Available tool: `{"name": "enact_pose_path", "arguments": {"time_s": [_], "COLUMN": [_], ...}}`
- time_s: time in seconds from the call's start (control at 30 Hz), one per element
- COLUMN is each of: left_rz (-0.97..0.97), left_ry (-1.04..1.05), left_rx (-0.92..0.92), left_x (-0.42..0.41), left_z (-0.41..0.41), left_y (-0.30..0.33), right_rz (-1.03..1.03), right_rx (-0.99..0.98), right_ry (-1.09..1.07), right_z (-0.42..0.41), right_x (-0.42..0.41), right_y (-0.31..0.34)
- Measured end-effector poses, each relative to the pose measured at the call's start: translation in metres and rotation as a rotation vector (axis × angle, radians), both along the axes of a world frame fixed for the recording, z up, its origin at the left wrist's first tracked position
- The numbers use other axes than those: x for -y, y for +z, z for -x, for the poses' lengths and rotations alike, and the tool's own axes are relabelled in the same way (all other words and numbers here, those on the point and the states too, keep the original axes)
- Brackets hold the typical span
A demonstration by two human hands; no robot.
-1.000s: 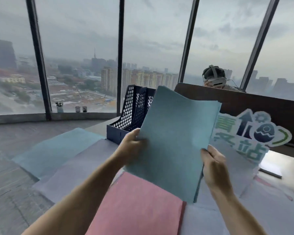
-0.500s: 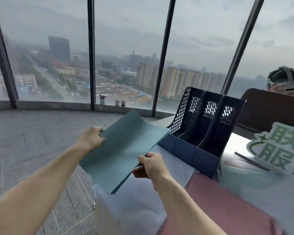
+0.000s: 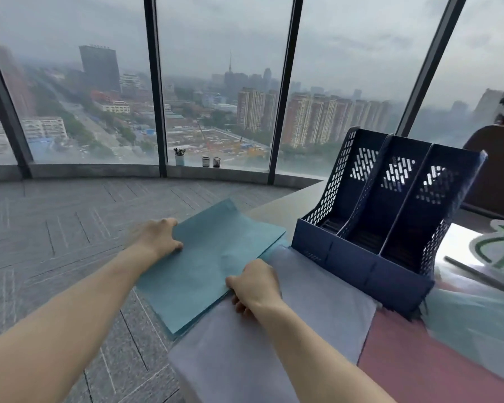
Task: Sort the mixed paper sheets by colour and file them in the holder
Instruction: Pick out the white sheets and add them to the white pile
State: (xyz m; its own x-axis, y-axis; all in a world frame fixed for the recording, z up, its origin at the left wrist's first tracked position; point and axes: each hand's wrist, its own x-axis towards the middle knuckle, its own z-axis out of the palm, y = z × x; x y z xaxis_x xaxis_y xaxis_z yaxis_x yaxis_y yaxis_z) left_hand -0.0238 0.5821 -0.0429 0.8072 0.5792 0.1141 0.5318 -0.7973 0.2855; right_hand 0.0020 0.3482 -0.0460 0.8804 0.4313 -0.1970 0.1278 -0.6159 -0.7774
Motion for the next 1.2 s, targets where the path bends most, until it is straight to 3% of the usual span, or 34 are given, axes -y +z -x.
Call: {"name": "enact_pose_path", "arguments": {"time_s": [0.2,0.4,0.63,0.83,0.93,1.07,1.2], "left_rz": [-0.215,-0.022,0.259,0.365,0.472,0.624,1.131], "left_ry": [0.062,-0.209,-0.671,-0.874,-0.881,-0.809,-0.551], "left_rx": [-0.142,0.184,0.313,0.197,0.189,0.138,0.136], "left_x": [0.026,0.124,0.333,0.475,0.514,0.532,0.527], "left_z": [0.004,-0.006,-0.031,-0.031,-0.028,-0.031,-0.030], "left_y": [0.008,0.010,0.007,0.007,0.006,-0.003,0.005], "right_rz": [-0.051,-0.162,0.284,0.796,0.878,1.001,0.849], "right_rx": [0.124,0.231,0.481,0.201,0.082,0.219,0.396], "right_ry": [0.037,-0.097,-0.471,-0.428,-0.355,-0.326,-0.474], "right_z": [0.003,0.004,-0.002,-0.001,-0.012,-0.025,-0.020], "right_x": [0.019,0.132,0.347,0.483,0.499,0.502,0.517], "right_y": [0.009,0.031,0.021,0.018,0.020,0.018,0.022]}}
